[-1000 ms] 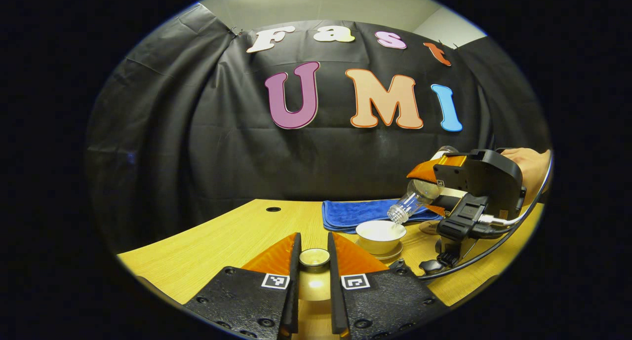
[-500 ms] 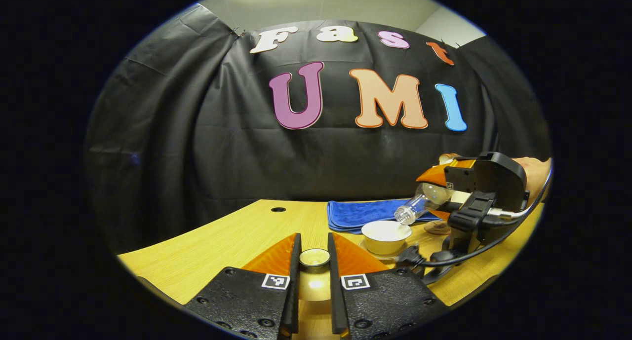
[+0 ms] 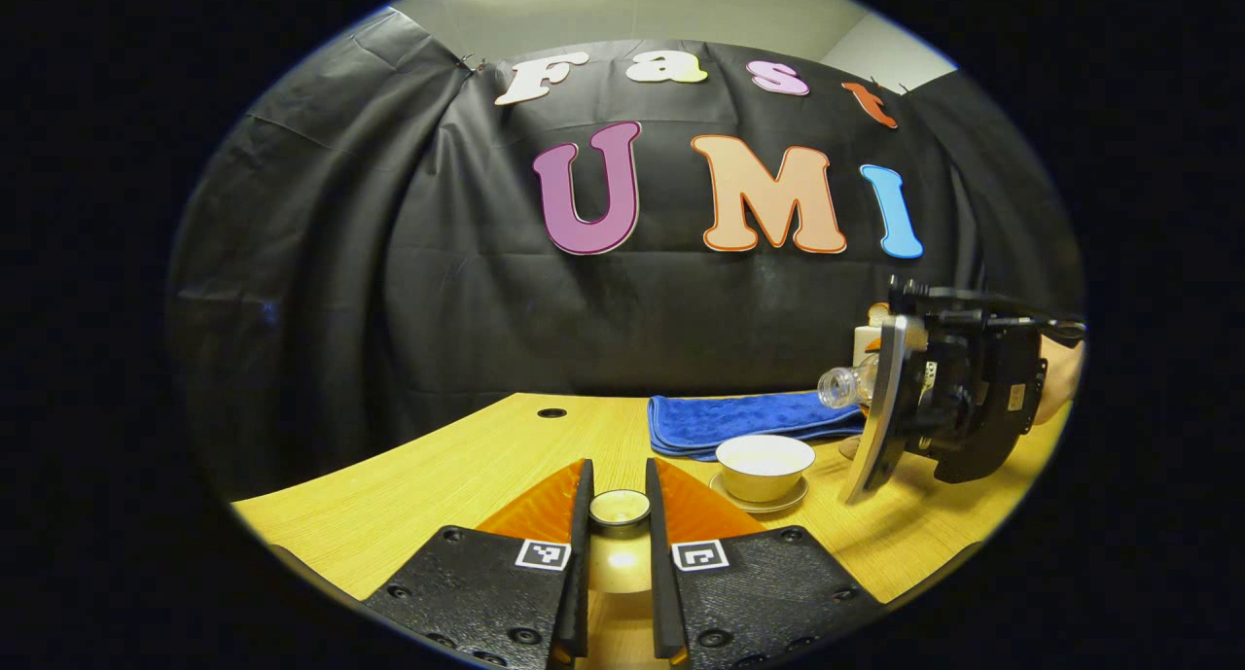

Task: Open the teacup lid with one hand, grasp the water bottle and pour water into the teacup with the other hand; after pouring, place the water bottle on the coaster and then close the teacup lid.

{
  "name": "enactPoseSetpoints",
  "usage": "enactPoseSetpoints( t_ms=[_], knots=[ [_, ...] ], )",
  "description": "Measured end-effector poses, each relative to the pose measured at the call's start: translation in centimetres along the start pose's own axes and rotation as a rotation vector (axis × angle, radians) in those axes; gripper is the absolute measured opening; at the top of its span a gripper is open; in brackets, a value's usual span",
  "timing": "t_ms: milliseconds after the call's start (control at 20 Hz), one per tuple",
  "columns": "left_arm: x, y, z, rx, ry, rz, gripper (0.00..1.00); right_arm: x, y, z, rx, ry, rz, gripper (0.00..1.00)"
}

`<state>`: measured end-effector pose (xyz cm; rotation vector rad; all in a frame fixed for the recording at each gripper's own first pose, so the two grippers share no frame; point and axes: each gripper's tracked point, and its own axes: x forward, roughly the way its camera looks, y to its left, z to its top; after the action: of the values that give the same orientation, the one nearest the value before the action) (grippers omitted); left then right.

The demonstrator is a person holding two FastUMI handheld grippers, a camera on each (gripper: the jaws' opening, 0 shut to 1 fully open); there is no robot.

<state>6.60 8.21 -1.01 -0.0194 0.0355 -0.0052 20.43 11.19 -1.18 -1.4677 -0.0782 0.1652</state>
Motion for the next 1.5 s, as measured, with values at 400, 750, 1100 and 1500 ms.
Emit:
enactPoseSetpoints(
  t_ms=[400, 750, 1100, 1500],
  knots=[
    [0.0, -0.1, 0.0, -0.003, 0.002, -0.002, 0.23, 1.2, -1.7, -0.8, 0.71, 0.037, 0.023, 0.7],
    [-0.1, -0.1, -0.1, -0.003, 0.002, -0.003, 0.23, 2.3, -0.3, -1.9, 1.184, 0.08, 0.056, 0.71],
    [-0.2, -0.2, -0.1, -0.004, 0.003, -0.004, 0.23, 3.0, 0.4, -3.8, 1.345, 0.1, 0.01, 0.7],
    [-0.2, -0.1, -0.1, -0.004, 0.003, -0.004, 0.23, 3.2, 0.0, -6.3, 1.454, 0.083, -0.077, 0.72]
  ],
)
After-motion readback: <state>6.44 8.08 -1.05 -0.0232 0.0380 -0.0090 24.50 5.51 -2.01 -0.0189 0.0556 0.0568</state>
